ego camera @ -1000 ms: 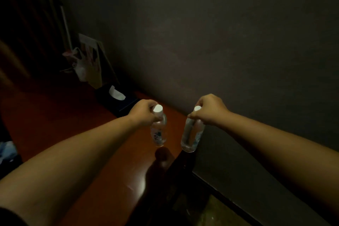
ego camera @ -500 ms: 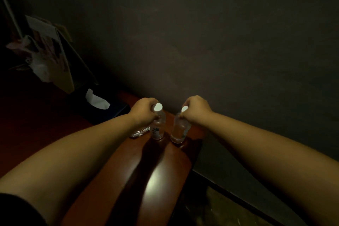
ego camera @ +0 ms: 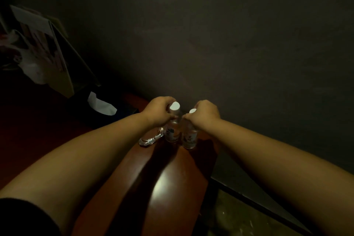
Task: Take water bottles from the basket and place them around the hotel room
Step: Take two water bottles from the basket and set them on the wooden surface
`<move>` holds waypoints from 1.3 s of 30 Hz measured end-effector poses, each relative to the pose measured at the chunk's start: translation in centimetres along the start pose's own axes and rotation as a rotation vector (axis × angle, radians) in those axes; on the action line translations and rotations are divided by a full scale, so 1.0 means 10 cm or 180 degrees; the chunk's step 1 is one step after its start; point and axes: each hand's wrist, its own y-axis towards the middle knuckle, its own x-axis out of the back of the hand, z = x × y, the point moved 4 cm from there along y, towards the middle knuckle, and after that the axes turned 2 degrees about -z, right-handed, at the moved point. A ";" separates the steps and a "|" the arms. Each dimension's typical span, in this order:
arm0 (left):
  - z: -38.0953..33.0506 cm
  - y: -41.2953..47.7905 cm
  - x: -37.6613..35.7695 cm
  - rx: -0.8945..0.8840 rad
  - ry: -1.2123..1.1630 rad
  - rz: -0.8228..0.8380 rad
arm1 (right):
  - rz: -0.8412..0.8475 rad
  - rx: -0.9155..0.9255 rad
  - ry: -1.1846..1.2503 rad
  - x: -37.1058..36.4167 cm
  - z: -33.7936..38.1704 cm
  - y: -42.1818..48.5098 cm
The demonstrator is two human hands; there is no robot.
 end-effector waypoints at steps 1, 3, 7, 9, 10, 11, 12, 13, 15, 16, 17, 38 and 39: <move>0.01 0.00 0.00 -0.0021 -0.0028 0.0014 | 0.0063 -0.0034 0.0007 -0.01 0.00 0.00; 0.02 0.01 0.00 -0.0063 -0.0052 0.0027 | 0.0132 -0.0048 -0.0004 -0.01 0.01 0.00; 0.03 0.01 -0.02 -0.0137 -0.0014 -0.0004 | -0.0032 0.0073 0.0063 -0.01 0.00 -0.01; 0.04 0.01 -0.02 -0.0136 0.0005 -0.0051 | -0.0114 0.0120 0.0118 -0.03 -0.01 -0.03; 0.04 0.01 -0.02 -0.0132 0.0023 -0.0075 | -0.0155 0.0129 0.0176 -0.03 -0.01 -0.04; 0.04 0.01 -0.02 -0.0125 0.0044 -0.0096 | -0.0193 0.0144 0.0235 -0.03 -0.01 -0.04; 0.04 0.02 -0.02 -0.0115 0.0059 -0.0105 | -0.0225 0.0167 0.0278 -0.03 -0.02 -0.05; 0.04 0.02 -0.02 -0.0105 0.0061 -0.0105 | -0.0259 0.0194 0.0299 -0.03 -0.02 -0.05; 0.04 0.02 -0.02 -0.0103 0.0062 -0.0103 | -0.0315 0.0217 0.0318 -0.04 -0.04 -0.06; 0.04 0.02 -0.01 -0.0117 0.0078 -0.0112 | -0.0336 0.0216 0.0320 -0.04 -0.04 -0.06; 0.04 0.02 -0.01 -0.0136 0.0099 -0.0122 | -0.0354 0.0223 0.0316 -0.04 -0.04 -0.06; 0.03 0.04 0.02 -0.0027 0.0114 -0.0025 | -0.0426 0.0148 0.0305 -0.13 -0.06 0.03; 0.03 0.04 0.02 -0.0017 0.0099 -0.0018 | -0.0425 0.0136 0.0291 -0.13 -0.06 0.03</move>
